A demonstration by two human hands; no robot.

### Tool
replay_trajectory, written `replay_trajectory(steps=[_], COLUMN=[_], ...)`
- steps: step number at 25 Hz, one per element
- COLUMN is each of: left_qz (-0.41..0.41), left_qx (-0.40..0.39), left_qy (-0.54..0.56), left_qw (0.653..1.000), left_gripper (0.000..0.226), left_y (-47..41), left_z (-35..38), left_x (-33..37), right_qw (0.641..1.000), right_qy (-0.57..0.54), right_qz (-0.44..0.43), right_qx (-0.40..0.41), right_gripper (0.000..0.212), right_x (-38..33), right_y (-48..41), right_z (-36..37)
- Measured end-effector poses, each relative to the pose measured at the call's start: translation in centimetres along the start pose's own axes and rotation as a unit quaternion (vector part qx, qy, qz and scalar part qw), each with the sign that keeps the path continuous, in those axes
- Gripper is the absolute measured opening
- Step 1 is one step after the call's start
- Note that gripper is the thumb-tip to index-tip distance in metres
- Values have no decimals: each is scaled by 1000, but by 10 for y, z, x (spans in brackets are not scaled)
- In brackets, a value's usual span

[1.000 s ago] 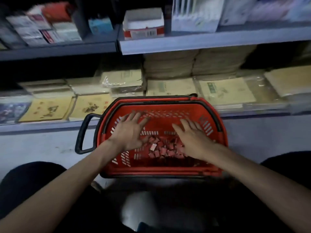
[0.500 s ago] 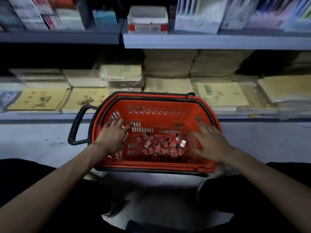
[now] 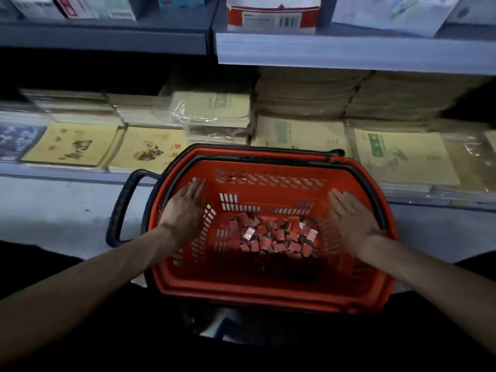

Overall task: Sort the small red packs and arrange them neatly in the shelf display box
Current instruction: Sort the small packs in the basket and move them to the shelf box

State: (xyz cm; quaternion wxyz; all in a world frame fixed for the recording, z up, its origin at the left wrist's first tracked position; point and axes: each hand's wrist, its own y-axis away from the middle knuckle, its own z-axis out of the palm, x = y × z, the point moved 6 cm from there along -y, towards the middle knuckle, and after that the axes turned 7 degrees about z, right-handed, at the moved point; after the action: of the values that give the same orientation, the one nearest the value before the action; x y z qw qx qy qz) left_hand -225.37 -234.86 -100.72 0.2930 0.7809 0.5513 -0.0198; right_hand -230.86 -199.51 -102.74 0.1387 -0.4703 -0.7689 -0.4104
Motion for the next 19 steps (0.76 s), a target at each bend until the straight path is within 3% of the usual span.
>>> replay_trajectory(steps=[3,8,12,19], left_qz=[-37,-72,-37,-6], left_qx=[-26,-41,17,60], left_qy=[-42,6,73,135], left_qw=[998,997,997,989], left_gripper=[63,64,80,74], left_y=[-1,-6,10,23], left_z=[6,-3,-13,-12], left_x=[-17,-22,-5,-9], right_qw=[999,997,988,964], right_qy=[40,28,-126,-265], right_qz=[12,53,52,-33], right_qx=[35,56,74,-6], right_gripper=[66,76,80,99], right_x=[6,2,-11,-48], right_y=[-19,-13,14,5], right_z=[-17,-38,-45,-61])
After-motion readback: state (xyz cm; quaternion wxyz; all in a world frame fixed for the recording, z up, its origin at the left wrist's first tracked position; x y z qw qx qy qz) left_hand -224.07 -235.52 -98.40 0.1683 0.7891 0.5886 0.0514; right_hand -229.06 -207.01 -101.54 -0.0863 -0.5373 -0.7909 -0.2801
